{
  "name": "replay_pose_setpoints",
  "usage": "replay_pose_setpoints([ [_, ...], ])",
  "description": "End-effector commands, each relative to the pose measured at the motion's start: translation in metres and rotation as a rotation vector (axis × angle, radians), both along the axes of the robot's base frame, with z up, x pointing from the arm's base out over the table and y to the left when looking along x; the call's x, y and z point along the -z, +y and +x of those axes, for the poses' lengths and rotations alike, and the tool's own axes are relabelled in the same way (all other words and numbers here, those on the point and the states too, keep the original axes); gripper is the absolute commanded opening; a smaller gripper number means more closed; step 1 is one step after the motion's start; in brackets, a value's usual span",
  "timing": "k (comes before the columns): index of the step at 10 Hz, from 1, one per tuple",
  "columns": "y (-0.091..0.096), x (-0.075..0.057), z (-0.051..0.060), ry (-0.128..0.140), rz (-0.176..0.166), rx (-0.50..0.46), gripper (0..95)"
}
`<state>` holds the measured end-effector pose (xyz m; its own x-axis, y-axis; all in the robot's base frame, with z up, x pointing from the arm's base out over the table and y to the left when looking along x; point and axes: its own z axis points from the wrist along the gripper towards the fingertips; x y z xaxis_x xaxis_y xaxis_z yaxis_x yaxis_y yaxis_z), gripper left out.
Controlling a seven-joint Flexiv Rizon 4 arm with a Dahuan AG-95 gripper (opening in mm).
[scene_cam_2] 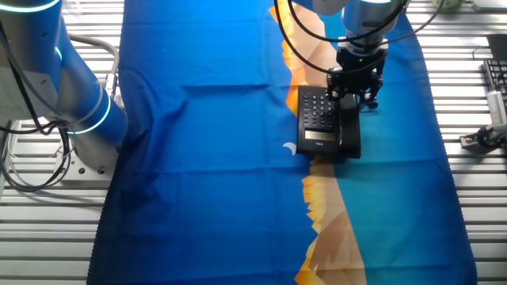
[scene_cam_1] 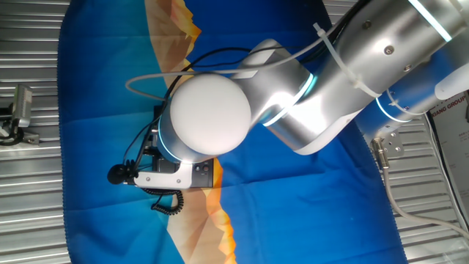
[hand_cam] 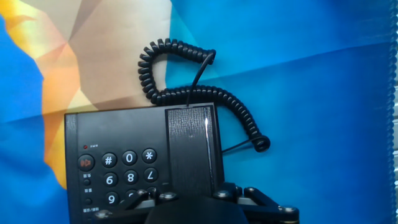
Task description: Place the handset of the telephone on the corresponding phone cradle
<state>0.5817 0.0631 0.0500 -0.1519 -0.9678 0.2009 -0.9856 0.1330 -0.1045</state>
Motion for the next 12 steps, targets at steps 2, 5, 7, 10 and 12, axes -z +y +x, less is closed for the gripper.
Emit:
replay_pose_setpoints([
  [2,-0.0001,0.0006,-0.0006,-0.002,0.005,0.004,0.0],
  [5,-0.0001,0.0007,-0.0008,-0.003,0.005,0.005,0.0],
  [7,-0.0001,0.0007,-0.0008,-0.003,0.005,0.006,0.0],
  [10,-0.0001,0.0007,-0.0009,-0.002,0.007,0.011,0.0],
  [12,-0.0001,0.0007,-0.0009,-0.004,0.011,0.010,0.0],
])
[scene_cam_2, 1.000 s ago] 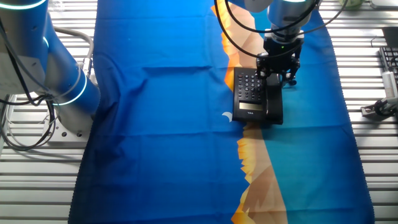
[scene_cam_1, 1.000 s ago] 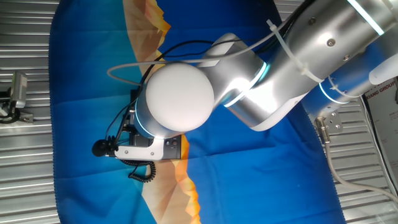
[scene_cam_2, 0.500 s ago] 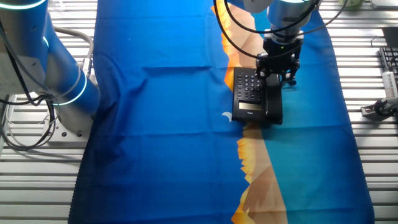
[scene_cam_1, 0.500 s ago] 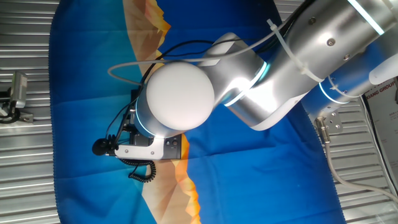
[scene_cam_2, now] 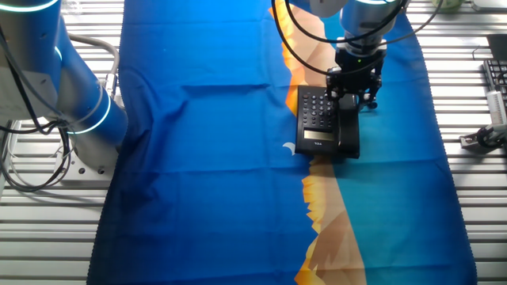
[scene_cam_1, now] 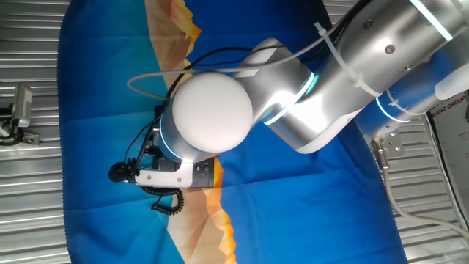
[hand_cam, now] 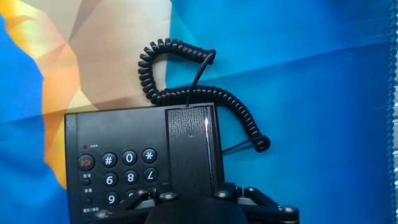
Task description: Place the handset of the telephone on the corresponding phone cradle
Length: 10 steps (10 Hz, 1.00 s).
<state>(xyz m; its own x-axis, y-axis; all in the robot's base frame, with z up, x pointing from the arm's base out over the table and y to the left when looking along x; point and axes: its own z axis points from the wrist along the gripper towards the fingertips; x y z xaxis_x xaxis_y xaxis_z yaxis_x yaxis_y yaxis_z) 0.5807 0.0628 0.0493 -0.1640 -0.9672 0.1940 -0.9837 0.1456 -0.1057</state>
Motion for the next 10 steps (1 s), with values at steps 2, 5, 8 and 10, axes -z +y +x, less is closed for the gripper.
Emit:
replay_pose_setpoints([
  [2,0.0003,0.0001,0.0000,-0.003,0.003,-0.002,0.0],
  [5,0.0003,0.0001,0.0000,-0.006,0.007,-0.006,0.0],
  [8,0.0003,0.0001,-0.0001,-0.006,0.008,-0.014,19.0],
  [10,0.0003,0.0001,-0.0001,-0.006,0.009,-0.016,19.0],
])
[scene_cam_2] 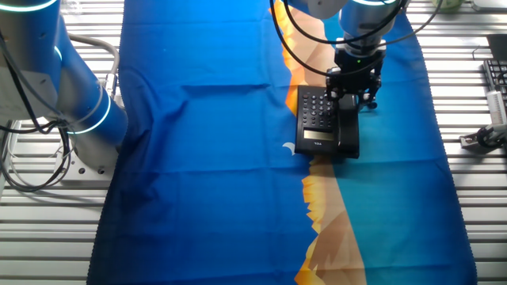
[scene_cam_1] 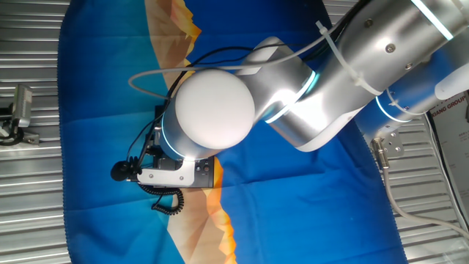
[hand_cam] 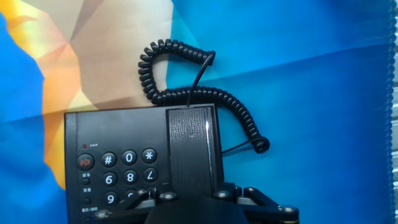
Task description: Place the handset of the telephone on the corresponding phone cradle
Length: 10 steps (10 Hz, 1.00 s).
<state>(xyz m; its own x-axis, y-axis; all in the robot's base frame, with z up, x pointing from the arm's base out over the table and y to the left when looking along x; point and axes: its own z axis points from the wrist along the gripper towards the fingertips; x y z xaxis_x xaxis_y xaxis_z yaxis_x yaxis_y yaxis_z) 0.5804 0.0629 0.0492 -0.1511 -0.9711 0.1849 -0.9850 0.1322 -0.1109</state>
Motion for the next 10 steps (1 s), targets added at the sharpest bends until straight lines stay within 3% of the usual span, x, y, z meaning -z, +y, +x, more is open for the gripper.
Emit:
replay_pose_setpoints([
  [1,0.0001,0.0000,0.0002,0.001,0.002,-0.004,38.0],
  [5,0.0001,0.0000,0.0002,0.003,0.005,-0.017,38.0],
  [6,0.0001,0.0000,0.0002,0.004,0.006,-0.020,57.0],
  [9,0.0002,0.0001,0.0002,0.005,0.007,-0.026,57.0],
  [10,0.0002,0.0002,0.0003,0.007,0.011,-0.032,76.0],
])
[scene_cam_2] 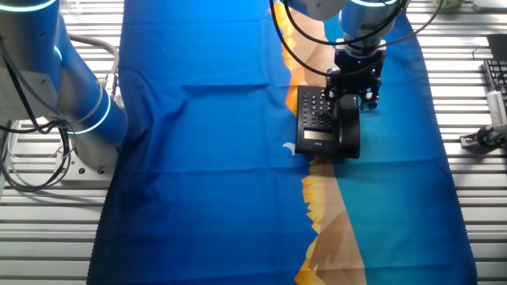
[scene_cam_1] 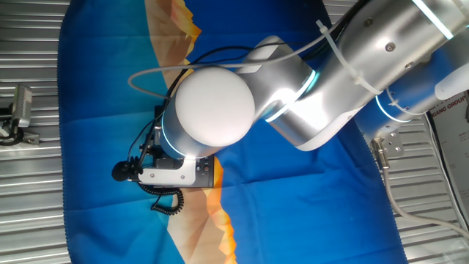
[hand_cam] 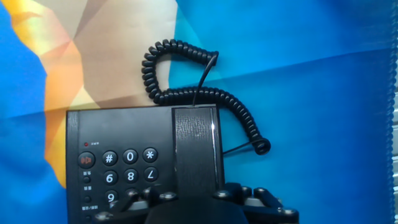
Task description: Place the handset of the telephone on the corresponding phone cradle
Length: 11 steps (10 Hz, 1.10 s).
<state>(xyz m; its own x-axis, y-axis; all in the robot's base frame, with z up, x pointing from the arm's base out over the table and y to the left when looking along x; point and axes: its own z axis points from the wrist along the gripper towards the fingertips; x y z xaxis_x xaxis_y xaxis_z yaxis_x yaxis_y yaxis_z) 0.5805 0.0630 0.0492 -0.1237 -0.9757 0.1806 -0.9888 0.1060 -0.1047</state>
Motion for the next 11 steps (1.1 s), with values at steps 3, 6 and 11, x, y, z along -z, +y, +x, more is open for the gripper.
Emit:
replay_pose_setpoints([
  [3,0.0001,0.0002,0.0002,0.002,0.006,-0.008,76.0],
  [6,0.0002,0.0002,0.0003,0.000,0.007,-0.006,76.0],
  [11,0.0013,-0.0071,0.0007,0.002,0.003,-0.002,76.0],
])
